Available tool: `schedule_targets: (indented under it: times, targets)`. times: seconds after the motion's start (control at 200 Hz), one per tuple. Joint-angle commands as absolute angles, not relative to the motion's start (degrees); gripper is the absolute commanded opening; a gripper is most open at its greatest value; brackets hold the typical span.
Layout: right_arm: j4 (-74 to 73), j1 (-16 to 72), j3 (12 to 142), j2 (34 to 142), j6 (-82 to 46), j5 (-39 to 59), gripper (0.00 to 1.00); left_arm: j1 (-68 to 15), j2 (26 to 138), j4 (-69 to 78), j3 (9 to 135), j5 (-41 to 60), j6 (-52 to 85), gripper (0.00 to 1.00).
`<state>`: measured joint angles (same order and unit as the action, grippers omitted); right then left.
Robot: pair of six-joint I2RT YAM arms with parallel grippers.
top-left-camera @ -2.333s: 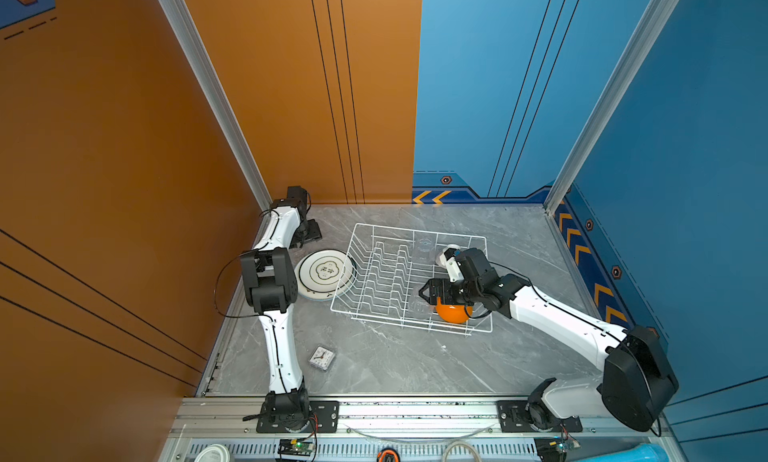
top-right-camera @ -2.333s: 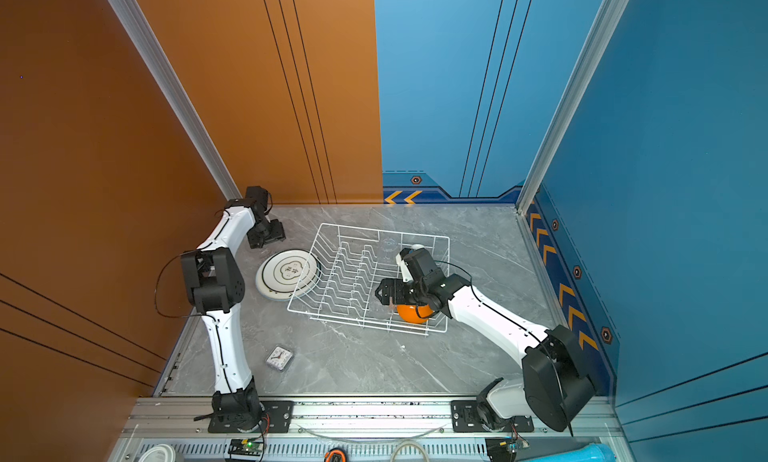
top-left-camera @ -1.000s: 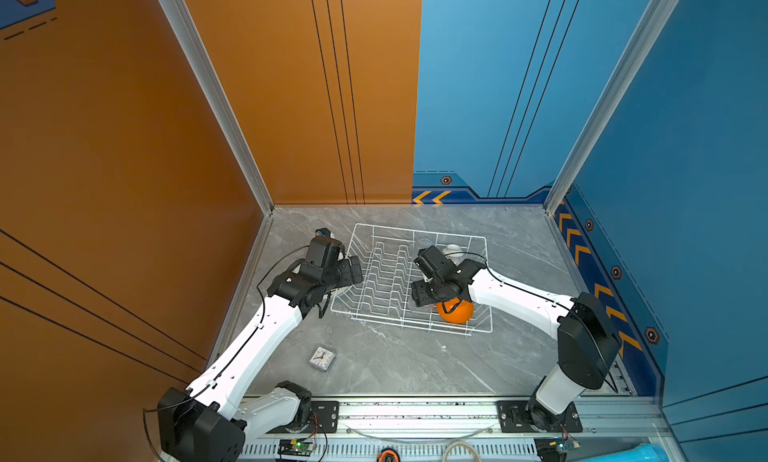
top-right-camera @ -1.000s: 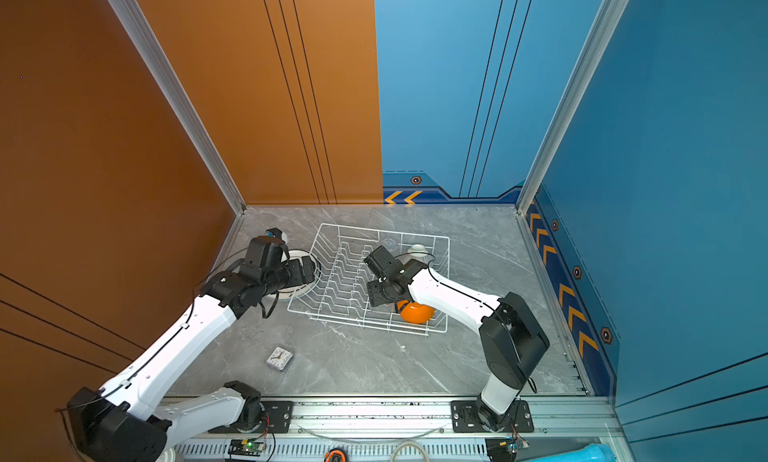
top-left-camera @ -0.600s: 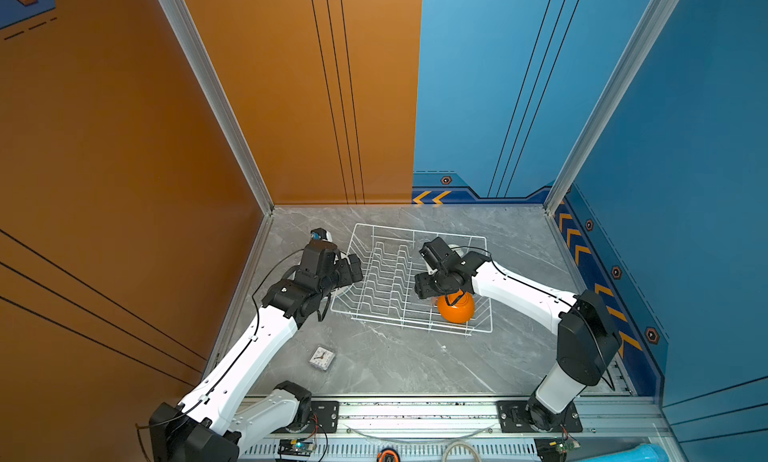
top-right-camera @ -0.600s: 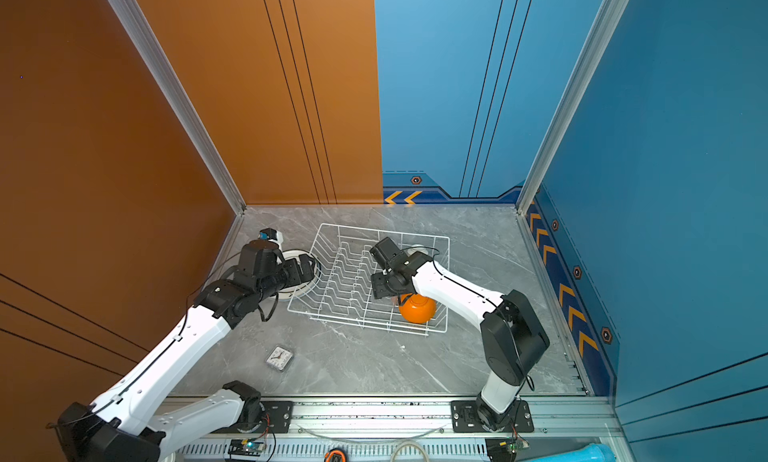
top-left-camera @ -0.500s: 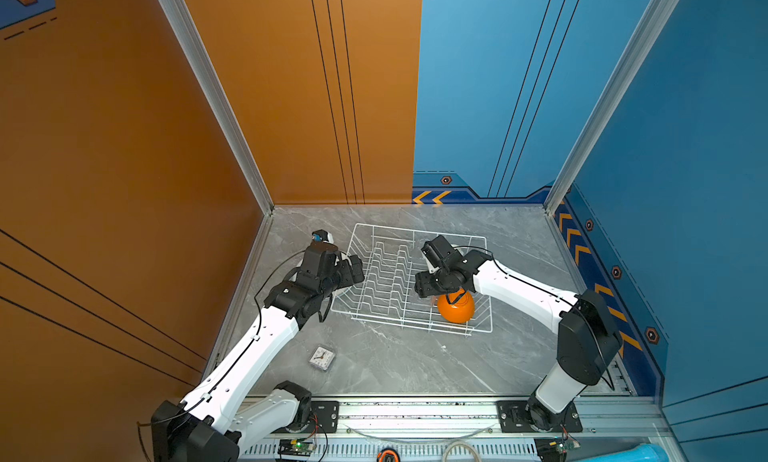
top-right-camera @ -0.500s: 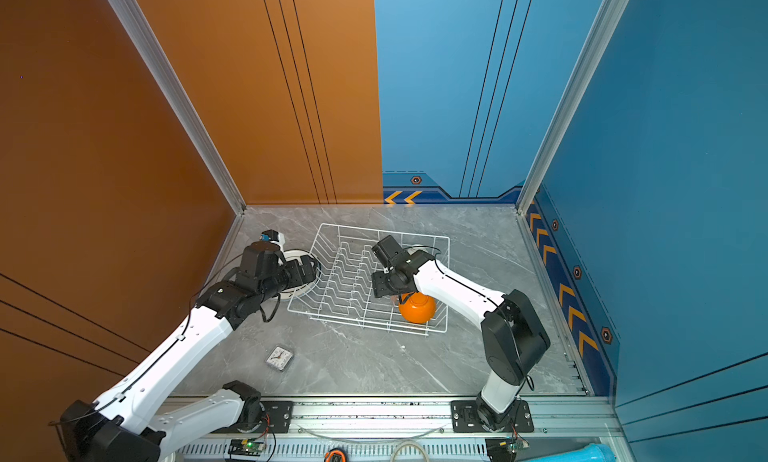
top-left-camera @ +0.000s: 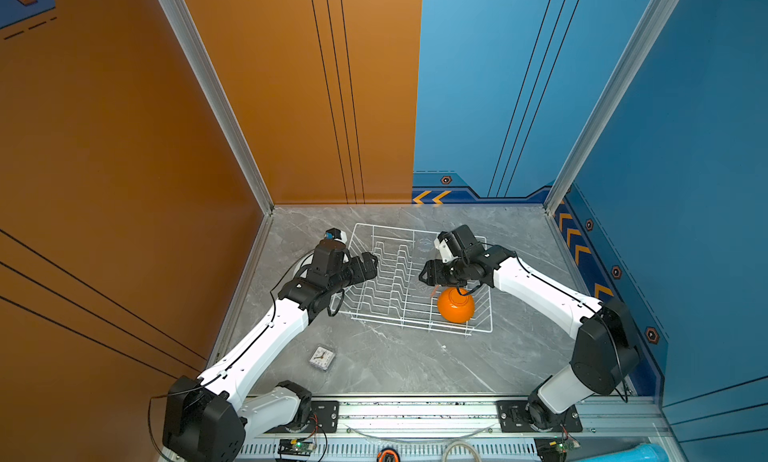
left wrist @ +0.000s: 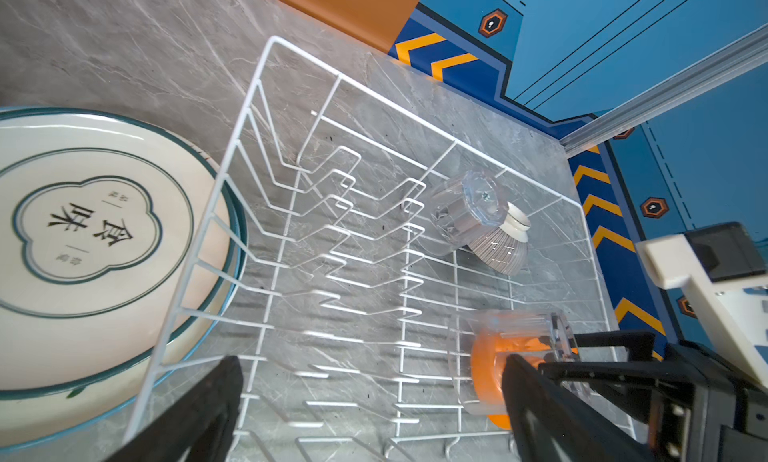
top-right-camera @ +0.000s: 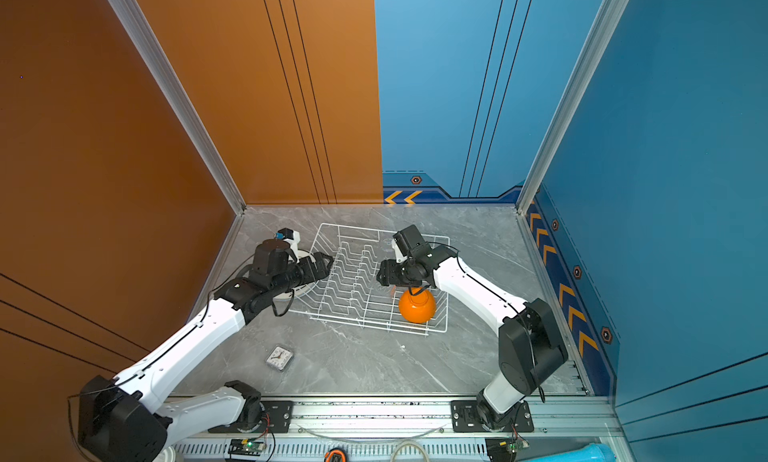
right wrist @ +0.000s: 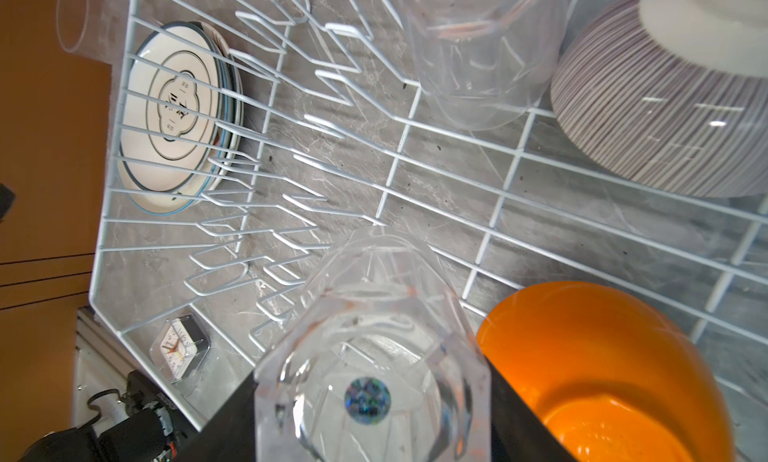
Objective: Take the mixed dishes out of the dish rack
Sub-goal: 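Lift the second clear cup with the right gripper toward the left gripper, then grasp the second cup with the left gripper beside the right gripper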
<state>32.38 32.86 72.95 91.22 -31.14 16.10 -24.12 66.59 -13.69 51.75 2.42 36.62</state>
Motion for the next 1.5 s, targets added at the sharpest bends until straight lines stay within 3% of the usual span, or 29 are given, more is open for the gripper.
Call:
schedule_targets:
  times: [0.0,0.235,0.581,0.646,1.116,1.492]
  targets:
    - [29.43,32.02,72.12,88.66,-32.97,20.03,0.55,-25.52,68.25,-7.48,50.37,5.55,38.03,0.98]
    - [24.42,29.87,70.18,85.20,-36.78,25.74,0.54,-28.53,73.04,-2.39,52.21,9.76,38.79,1.00]
    - [15.00,25.26,65.80,79.17,-44.06,32.94,0.54,-32.35,75.33,7.01,51.85,14.66,39.21,0.88]
    - [13.87,24.47,65.22,78.33,-45.15,33.79,0.54,-33.13,75.07,10.06,51.01,16.36,38.47,0.80]
    - [-1.76,21.15,60.16,75.97,-57.06,43.03,0.53,-36.50,76.41,21.68,49.75,21.58,36.21,0.69]
    - [-7.64,20.48,58.69,75.65,-60.66,47.25,0.54,-36.81,81.55,32.86,51.15,28.96,36.41,0.50]
